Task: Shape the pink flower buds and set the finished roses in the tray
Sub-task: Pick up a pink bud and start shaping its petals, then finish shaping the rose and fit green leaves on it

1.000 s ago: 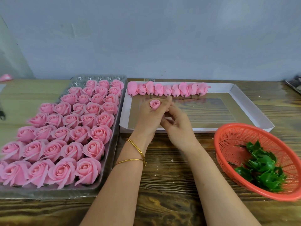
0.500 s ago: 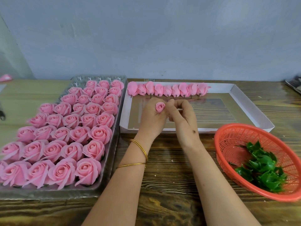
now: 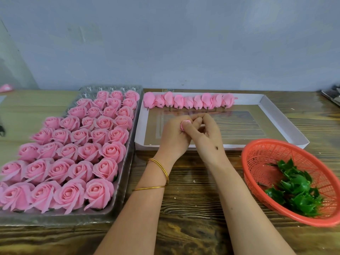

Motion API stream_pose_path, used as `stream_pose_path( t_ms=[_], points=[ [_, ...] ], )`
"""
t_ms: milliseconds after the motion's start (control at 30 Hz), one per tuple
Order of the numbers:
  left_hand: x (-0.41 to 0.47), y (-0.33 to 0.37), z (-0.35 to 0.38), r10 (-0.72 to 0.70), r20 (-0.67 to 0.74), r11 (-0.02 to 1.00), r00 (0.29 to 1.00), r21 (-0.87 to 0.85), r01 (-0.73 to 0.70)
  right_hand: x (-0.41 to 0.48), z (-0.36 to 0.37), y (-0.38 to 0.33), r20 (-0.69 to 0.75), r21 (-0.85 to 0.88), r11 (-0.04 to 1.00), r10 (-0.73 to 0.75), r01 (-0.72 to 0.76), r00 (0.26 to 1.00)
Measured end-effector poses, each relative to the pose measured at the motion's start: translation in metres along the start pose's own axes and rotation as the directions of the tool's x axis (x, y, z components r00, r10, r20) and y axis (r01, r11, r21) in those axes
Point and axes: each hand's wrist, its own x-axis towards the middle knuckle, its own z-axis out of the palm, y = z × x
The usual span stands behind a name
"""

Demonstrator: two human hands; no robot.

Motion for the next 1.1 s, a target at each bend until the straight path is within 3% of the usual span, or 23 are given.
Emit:
stream_pose_path(
  t_ms=[167, 300, 400, 533, 767, 933, 1100],
  points=[
    [0.004, 0.001, -0.002, -0.045, -0.046, 0.998, 0.998, -0.037, 0.043, -0.001, -0.004, -0.002, -0.014, 0.028, 0.999, -0.042, 0.042, 0.999],
    [0.004, 0.000, -0.006, 0.011, -0.112, 1.000, 0.994, 0.016, -0.009, 0.003, -0.016, -0.006, -0.136, -0.021, 0.994, -0.113, 0.111, 0.984],
    [0.003, -0.001, -0.010, 0.022, -0.131, 0.998, 0.991, 0.067, -0.014, 0.008, -0.031, -0.009, -0.219, -0.248, 0.959, -0.190, 0.134, 0.957],
    [0.003, 0.000, -0.011, -0.004, -0.130, 0.998, 0.991, 0.061, 0.012, 0.007, -0.058, -0.019, -0.269, -0.475, 0.879, -0.187, 0.038, 0.945],
    [0.002, 0.002, -0.012, -0.014, -0.153, 1.000, 0.988, 0.023, 0.018, 0.001, -0.114, -0.025, -0.322, -0.629, 0.732, 0.061, -0.261, 0.945],
    [0.003, 0.001, -0.015, -0.033, -0.168, 0.999, 0.985, -0.010, 0.032, 0.001, -0.139, -0.017, -0.382, -0.638, 0.564, 0.359, -0.524, 0.851],
    [0.004, 0.001, -0.016, -0.055, -0.170, 0.998, 0.984, -0.033, 0.050, 0.005, -0.156, -0.006, -0.443, -0.649, 0.448, 0.435, -0.615, 0.784]
  ],
)
